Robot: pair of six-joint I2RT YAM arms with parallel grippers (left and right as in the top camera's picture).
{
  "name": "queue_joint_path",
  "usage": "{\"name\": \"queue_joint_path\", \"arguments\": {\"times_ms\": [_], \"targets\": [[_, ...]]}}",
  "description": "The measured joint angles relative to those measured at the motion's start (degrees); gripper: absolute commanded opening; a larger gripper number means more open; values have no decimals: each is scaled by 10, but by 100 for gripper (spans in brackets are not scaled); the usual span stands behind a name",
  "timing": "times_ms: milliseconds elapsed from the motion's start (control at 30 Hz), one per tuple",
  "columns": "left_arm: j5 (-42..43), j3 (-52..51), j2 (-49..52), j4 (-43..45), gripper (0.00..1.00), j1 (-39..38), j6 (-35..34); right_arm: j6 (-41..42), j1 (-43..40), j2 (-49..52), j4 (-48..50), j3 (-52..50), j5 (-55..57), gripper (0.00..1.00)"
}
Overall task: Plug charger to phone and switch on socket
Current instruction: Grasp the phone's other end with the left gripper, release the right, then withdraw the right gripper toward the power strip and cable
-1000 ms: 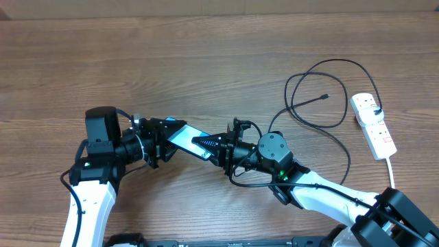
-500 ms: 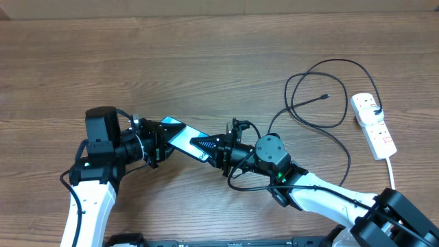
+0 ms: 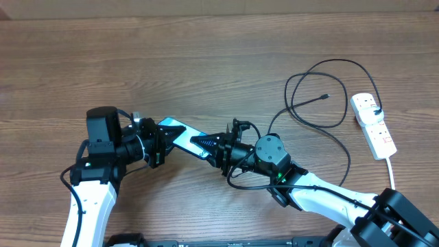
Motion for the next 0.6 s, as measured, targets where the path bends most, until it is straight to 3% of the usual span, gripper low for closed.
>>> {"name": "queue_joint_path", "arguments": {"times_ms": [167,400,600], "targets": [[-16,-1,1,-3,4,0,-25,-21,6,0,-6,1,-2,42],[-70,-1,2,-3,4,0,-23,-39,7,-2,-77,5,-1,100],[-125,-2,5,-14,4,0,48,-175,7,-2,-194,7,62,100]]}}
